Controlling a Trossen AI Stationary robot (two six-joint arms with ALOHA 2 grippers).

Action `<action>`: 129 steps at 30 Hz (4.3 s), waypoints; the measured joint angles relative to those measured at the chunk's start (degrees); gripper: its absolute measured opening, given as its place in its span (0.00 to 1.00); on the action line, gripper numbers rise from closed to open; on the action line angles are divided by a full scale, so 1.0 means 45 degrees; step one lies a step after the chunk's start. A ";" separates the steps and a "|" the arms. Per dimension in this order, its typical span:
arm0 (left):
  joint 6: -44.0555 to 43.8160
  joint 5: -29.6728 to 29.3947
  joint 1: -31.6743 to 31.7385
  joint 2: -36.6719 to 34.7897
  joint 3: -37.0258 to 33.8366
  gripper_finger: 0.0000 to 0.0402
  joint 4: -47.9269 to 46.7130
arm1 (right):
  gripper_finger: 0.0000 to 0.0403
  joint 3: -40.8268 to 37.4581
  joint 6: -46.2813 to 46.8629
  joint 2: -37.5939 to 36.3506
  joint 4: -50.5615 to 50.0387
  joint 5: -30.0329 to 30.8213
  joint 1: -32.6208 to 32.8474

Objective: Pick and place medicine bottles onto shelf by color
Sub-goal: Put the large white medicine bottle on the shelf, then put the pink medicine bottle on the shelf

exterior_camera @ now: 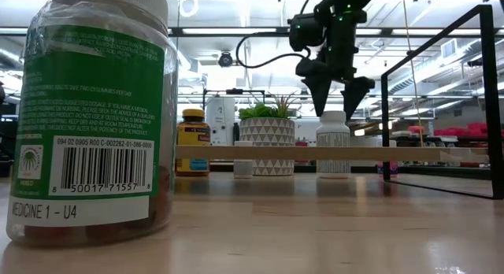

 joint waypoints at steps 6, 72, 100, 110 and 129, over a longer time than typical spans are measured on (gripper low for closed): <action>-0.0010 0.0002 0.0000 0.0000 0.0000 0.43 0.0015 | 0.93 0.0004 0.0019 0.0303 0.0046 -0.0249 -0.0174; -0.1909 0.1241 -0.0010 0.0000 -0.0005 0.43 0.2371 | 0.64 0.4435 0.0316 0.0308 -0.4450 -0.1223 0.4231; -0.1875 0.1251 -0.0133 0.0000 -0.0005 0.42 0.2297 | 0.64 0.2211 0.0316 0.0301 -0.3286 -0.0445 0.4689; -0.1877 0.1261 -0.0377 0.0000 -0.0005 0.42 0.2288 | 0.67 0.1947 0.0337 0.0234 -0.3348 -0.0426 0.4689; -0.1564 0.1246 -0.0359 0.0000 -0.0005 0.41 0.2176 | 0.86 0.1938 0.1356 -0.1033 -0.3255 -0.0886 0.4427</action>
